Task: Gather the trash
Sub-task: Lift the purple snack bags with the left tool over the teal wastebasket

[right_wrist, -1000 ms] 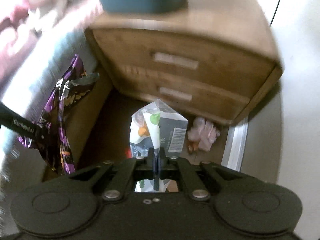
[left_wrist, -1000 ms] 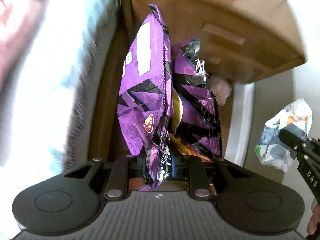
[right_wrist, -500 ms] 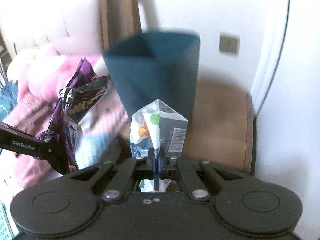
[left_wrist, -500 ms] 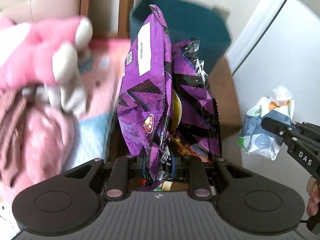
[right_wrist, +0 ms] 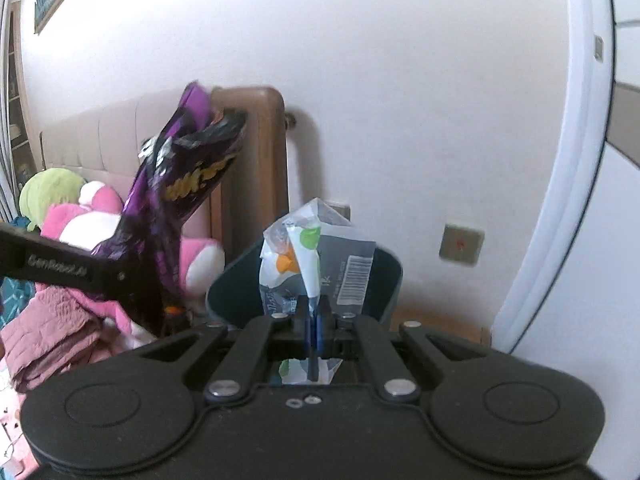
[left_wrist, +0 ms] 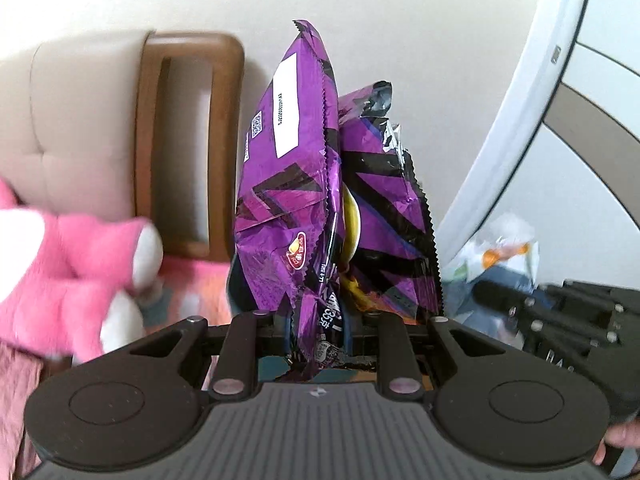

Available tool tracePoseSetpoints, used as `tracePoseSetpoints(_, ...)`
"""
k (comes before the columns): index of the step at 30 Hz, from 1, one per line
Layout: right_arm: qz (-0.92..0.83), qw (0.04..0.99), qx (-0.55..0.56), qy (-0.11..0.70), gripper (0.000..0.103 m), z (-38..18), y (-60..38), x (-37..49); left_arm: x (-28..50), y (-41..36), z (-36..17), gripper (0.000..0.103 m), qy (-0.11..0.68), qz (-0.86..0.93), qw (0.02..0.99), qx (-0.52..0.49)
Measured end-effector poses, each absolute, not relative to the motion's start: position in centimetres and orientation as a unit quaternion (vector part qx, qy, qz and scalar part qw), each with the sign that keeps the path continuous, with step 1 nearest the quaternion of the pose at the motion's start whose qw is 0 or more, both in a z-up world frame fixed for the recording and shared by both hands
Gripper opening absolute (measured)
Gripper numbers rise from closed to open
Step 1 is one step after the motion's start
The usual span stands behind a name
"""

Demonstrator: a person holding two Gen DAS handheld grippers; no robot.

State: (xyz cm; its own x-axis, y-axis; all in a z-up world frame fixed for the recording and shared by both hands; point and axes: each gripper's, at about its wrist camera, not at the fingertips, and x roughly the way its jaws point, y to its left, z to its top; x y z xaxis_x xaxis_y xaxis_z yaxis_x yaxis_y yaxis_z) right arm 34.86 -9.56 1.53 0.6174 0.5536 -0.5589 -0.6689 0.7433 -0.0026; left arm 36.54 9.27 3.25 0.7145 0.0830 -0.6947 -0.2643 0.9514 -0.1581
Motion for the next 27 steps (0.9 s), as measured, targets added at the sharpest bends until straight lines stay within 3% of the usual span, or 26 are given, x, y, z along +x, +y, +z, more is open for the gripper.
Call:
tracePoseSetpoints(9, 0.329, 0.887, -0.121, 0.301, 0.002, 0.2, -5.6, 39.1, 43.7, 10.1, 1.8, 0.022, 0.369, 0.114, 0.918, -0.085)
tracePoseSetpoints(20, 0.31, 0.869, -0.127, 0.363, 0.002, -5.0, -3.0, 42.2, 46.5, 10.7, -4.6, 0.022, 0.439, 0.112, 0.889, -0.071)
tracePoseSetpoints(27, 0.304, 0.857, -0.152, 0.389, 0.01, -7.2, -2.1, 42.8, 47.6, 10.9, -8.2, 0.022, 0.486, 0.11, 0.864, -0.07)
